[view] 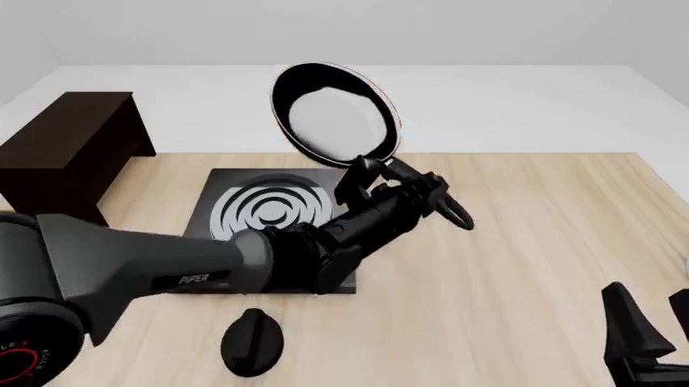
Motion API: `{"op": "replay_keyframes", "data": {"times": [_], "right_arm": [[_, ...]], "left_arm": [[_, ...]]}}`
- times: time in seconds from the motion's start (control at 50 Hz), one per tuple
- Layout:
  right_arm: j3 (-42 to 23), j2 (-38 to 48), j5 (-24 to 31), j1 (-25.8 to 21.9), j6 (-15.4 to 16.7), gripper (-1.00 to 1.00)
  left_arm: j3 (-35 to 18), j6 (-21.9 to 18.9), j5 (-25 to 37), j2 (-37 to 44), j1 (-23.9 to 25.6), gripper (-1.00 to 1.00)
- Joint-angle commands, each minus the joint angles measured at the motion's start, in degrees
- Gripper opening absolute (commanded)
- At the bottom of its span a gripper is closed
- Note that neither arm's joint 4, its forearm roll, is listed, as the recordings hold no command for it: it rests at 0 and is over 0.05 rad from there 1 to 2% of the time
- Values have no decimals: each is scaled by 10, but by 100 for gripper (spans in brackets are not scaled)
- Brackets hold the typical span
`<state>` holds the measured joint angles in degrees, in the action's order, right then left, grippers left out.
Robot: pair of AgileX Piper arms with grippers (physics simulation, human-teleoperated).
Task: Put the frying pan on top of the cabinet.
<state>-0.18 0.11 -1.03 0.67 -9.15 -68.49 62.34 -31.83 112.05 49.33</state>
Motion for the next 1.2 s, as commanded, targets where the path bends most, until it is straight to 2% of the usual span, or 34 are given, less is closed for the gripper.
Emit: {"op": "replay_keyframes", "data": {"times": [0.02, 0.1, 0.68, 0.8, 1.04, 1.2], "right_arm": [[1, 0, 1, -5, 6, 100], [1, 0, 1, -7, 10, 100], [-9, 7, 9, -8, 28, 100], [-12, 6, 12, -5, 27, 100], [-5, 12, 1, -8, 30, 100], [1, 11, -2, -9, 32, 100]], "left_arm": [[19, -18, 22, -90, -95, -100], [26, 3, 16, -108, -109, -100], [35, 25, -13, -178, -262, -100], [32, 42, -31, -161, -306, -100], [16, 70, -36, -128, -339, -100], [15, 73, -51, -114, -382, -100]]}}
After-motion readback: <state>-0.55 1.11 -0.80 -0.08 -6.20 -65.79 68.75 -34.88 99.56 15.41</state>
